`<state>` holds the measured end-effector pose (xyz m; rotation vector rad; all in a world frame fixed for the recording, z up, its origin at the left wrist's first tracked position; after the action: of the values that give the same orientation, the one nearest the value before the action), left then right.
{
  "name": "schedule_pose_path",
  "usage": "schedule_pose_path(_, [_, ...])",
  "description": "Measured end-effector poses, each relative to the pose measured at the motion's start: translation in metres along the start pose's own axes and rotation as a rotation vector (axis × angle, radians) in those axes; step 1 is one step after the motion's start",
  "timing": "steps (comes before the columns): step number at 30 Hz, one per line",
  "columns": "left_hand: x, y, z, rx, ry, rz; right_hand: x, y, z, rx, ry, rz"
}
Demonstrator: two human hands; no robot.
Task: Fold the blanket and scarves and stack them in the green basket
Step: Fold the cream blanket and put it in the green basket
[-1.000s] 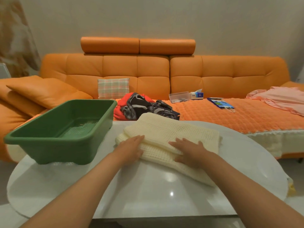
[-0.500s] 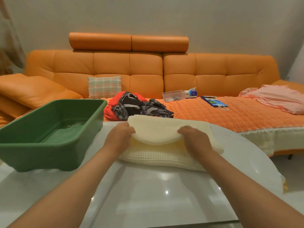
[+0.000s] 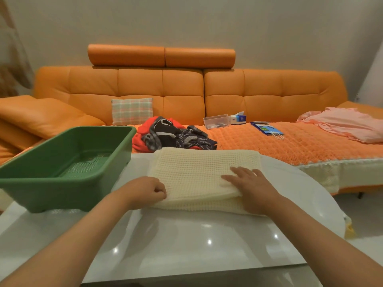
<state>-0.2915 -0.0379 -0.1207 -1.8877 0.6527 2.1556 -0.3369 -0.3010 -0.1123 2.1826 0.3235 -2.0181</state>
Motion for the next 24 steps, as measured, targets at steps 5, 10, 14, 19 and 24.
schedule_pose_path(5, [-0.022, 0.018, -0.012, -0.003, 0.312, -0.15, -0.022, 0.015, 0.01, 0.05, 0.069, 0.142])
schedule_pose_path(10, [0.016, 0.056, -0.031, 0.007, 0.172, -0.107, -0.009, 0.032, 0.011, 0.208, -0.117, -0.22])
schedule_pose_path(14, [0.049, 0.068, -0.04, -0.032, 0.083, -0.169, -0.029, 0.049, 0.001, 0.279, 0.098, -0.174])
schedule_pose_path(19, [0.057, 0.104, -0.038, 0.247, 0.095, -0.293, 0.009, 0.036, -0.017, 0.19, -0.064, -0.176])
schedule_pose_path(24, [0.049, 0.091, -0.043, 0.329, 0.112, -0.351, 0.039, 0.035, -0.017, 0.261, -0.268, -0.205])
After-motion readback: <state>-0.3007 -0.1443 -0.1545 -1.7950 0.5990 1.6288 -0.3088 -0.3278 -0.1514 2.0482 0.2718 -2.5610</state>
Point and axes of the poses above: each hand's wrist, its own z-axis away from the middle knuckle, its own x-axis out of the palm, y = z × x, the point moved 10 cm from there along -z, towards the middle knuckle, and after that the axes turned 7 degrees about -z, right-handed, at the moved point
